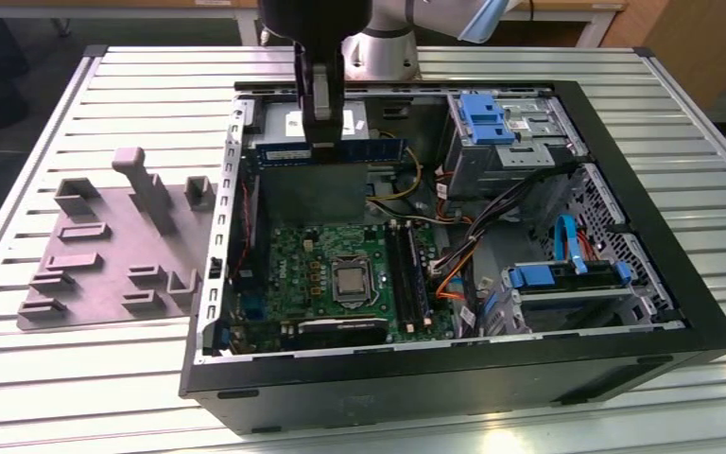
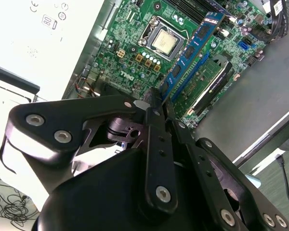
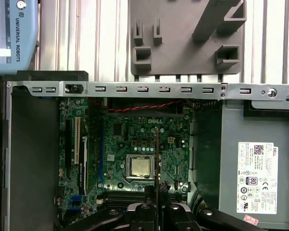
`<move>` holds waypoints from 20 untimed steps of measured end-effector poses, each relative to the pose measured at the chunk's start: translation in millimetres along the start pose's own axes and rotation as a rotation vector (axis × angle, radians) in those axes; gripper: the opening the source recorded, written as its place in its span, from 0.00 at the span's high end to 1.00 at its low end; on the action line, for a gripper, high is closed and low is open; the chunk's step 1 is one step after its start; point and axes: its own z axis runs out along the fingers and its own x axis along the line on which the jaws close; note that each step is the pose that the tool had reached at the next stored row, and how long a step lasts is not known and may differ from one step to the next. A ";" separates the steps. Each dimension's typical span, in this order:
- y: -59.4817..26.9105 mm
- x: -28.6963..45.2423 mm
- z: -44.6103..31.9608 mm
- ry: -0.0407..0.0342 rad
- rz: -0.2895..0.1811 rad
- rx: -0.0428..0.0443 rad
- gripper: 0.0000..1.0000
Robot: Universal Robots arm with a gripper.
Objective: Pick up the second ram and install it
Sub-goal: 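Insert the second ram into the second slot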
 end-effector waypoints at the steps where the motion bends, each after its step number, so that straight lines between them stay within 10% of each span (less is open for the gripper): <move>1: 0.0 0.0 0.0 0.0000 0.000 0.0000 0.86; 20: 8.6 -0.1 -0.1 0.0000 0.000 0.0000 0.86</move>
